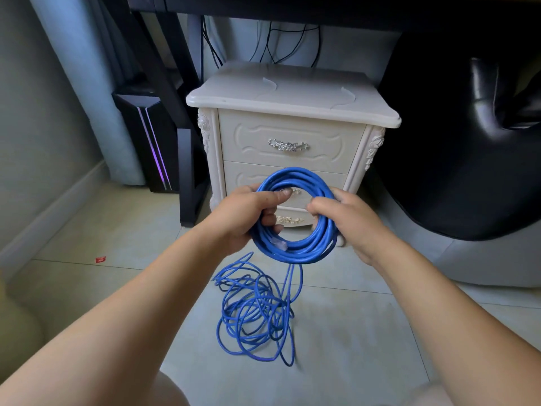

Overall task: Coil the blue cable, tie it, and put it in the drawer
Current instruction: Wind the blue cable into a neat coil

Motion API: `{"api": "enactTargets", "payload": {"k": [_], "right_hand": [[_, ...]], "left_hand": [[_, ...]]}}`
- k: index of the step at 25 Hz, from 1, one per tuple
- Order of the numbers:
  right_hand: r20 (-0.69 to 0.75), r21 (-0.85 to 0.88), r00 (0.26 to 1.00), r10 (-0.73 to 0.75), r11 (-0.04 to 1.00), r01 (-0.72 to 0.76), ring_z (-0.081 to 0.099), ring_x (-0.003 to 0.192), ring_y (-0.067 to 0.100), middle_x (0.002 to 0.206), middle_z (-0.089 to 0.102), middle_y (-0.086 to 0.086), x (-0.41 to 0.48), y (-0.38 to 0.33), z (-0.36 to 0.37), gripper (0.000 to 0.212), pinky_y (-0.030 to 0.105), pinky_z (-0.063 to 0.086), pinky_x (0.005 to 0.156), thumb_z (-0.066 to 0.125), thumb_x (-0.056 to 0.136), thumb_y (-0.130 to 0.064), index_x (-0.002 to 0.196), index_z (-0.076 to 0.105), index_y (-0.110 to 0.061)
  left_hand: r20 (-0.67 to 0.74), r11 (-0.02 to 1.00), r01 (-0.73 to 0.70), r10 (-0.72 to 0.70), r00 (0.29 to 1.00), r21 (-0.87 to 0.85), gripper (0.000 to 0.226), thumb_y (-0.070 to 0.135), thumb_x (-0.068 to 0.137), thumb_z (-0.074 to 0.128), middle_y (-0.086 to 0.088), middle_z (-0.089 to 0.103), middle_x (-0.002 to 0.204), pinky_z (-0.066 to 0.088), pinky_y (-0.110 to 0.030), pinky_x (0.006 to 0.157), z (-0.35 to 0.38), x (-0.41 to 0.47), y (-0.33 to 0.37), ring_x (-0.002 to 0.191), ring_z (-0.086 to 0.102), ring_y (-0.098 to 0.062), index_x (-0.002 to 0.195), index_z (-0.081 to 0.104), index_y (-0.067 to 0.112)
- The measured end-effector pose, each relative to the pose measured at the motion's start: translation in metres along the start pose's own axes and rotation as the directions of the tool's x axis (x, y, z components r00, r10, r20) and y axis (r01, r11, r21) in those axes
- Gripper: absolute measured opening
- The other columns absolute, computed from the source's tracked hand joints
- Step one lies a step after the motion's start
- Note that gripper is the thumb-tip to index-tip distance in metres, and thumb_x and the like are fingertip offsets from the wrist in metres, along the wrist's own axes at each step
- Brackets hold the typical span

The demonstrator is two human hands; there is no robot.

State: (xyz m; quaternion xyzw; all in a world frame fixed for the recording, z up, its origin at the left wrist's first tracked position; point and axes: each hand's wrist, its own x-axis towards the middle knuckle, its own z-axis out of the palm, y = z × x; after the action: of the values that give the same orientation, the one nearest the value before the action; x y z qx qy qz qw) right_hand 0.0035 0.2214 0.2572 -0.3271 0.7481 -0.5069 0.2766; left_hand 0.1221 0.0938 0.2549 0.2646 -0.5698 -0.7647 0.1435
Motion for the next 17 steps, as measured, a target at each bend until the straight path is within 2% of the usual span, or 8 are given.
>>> {"api": "enactTargets", "payload": {"k": [2, 4, 6, 8, 10, 12, 14, 17], "right_hand": [[0.059, 0.273, 0.997, 0.039, 0.960, -0.054, 0.050, 0.055, 0.014, 0.059, 0.050, 0.002, 0.002, 0.001, -0.001, 0.017, 0.023, 0.041, 0.055, 0.064, 0.081, -0.016, 0.069, 0.054, -0.013], [0.107, 0.561, 0.992, 0.064, 0.820, -0.113, 0.055, 0.057, 0.016, 0.061, 0.051, 0.003, 0.003, 0.004, 0.004, 0.006, 0.028, 0.049, 0.060, 0.064, 0.077, -0.012, 0.080, 0.059, -0.010], [0.094, 0.698, 0.992, 0.082, 0.705, -0.125, 0.056, 0.057, 0.016, 0.062, 0.052, 0.003, 0.003, 0.008, 0.012, 0.016, 0.029, 0.051, 0.062, 0.064, 0.076, -0.005, 0.092, 0.061, -0.009], [0.050, 0.737, 0.993, 0.106, 0.667, -0.108, 0.054, 0.057, 0.017, 0.061, 0.051, 0.003, 0.002, 0.009, 0.021, 0.014, 0.027, 0.051, 0.059, 0.064, 0.081, 0.001, 0.090, 0.060, -0.009], [0.006, 0.751, 0.988, 0.156, 0.652, -0.107, 0.049, 0.052, 0.017, 0.056, 0.045, 0.003, 0.004, 0.010, 0.024, 0.015, 0.026, 0.049, 0.052, 0.062, 0.087, -0.002, 0.078, 0.056, -0.011], [-0.031, 0.757, 0.980, 0.199, 0.645, -0.107, 0.043, 0.044, 0.016, 0.052, 0.038, 0.002, 0.006, 0.011, 0.020, 0.022, 0.027, 0.047, 0.051, 0.062, 0.089, -0.005, 0.070, 0.052, -0.012], [-0.060, 0.754, 0.978, 0.199, 0.651, -0.086, 0.039, 0.040, 0.014, 0.048, 0.035, 0.000, 0.009, 0.011, 0.015, 0.021, 0.028, 0.046, 0.051, 0.059, 0.090, -0.004, 0.073, 0.051, -0.013], [-0.105, 0.696, 0.977, 0.186, 0.715, -0.061, 0.034, 0.039, 0.012, 0.045, 0.032, -0.003, 0.012, 0.011, 0.010, 0.024, 0.030, 0.041, 0.052, 0.056, 0.089, 0.001, 0.072, 0.049, -0.014]], "left_hand": [[-0.061, 0.996, -0.022, 0.017, 0.998, -0.084, 0.025, 0.010, 0.093, 0.062, 0.005, 0.028, 0.053, 0.043, -0.026, 0.050, 0.007, 0.000, -0.001, 0.042, 0.028, -0.010, 0.073, 0.049, 0.016], [-0.149, 0.983, -0.052, 0.026, 0.988, -0.174, 0.021, 0.012, 0.094, 0.062, 0.005, 0.030, 0.052, 0.041, -0.027, 0.052, 0.013, 0.001, -0.005, 0.039, 0.032, -0.009, 0.077, 0.050, 0.014], [-0.244, 0.948, -0.086, 0.010, 0.970, -0.305, 0.017, 0.015, 0.095, 0.062, 0.005, 0.034, 0.050, 0.042, -0.028, 0.054, 0.018, 0.001, -0.009, 0.038, 0.037, -0.009, 0.083, 0.050, 0.013], [-0.289, 0.905, -0.107, -0.019, 0.957, -0.413, 0.016, 0.017, 0.095, 0.062, 0.003, 0.038, 0.049, 0.044, -0.029, 0.057, 0.023, 0.000, -0.012, 0.040, 0.041, -0.011, 0.086, 0.050, 0.012], [-0.264, 0.901, -0.072, -0.049, 0.963, -0.429, 0.021, 0.022, 0.095, 0.063, 0.000, 0.042, 0.051, 0.048, -0.034, 0.066, 0.027, -0.002, -0.016, 0.047, 0.046, -0.014, 0.083, 0.050, 0.012], [-0.189, 0.932, -0.011, -0.061, 0.980, -0.361, 0.026, 0.026, 0.093, 0.066, -0.002, 0.046, 0.057, 0.049, -0.034, 0.071, 0.027, -0.005, -0.018, 0.052, 0.051, -0.015, 0.077, 0.051, 0.012], [-0.104, 0.969, 0.036, -0.063, 0.993, -0.245, 0.024, 0.028, 0.089, 0.069, -0.001, 0.052, 0.064, 0.050, -0.031, 0.073, 0.026, -0.008, -0.015, 0.059, 0.056, -0.013, 0.076, 0.055, 0.014], [-0.028, 0.981, 0.056, -0.062, 0.998, -0.186, 0.018, 0.029, 0.083, 0.072, -0.001, 0.063, 0.082, 0.055, -0.035, 0.084, 0.020, -0.011, -0.008, 0.079, 0.065, -0.015, 0.095, 0.066, 0.016]]}}
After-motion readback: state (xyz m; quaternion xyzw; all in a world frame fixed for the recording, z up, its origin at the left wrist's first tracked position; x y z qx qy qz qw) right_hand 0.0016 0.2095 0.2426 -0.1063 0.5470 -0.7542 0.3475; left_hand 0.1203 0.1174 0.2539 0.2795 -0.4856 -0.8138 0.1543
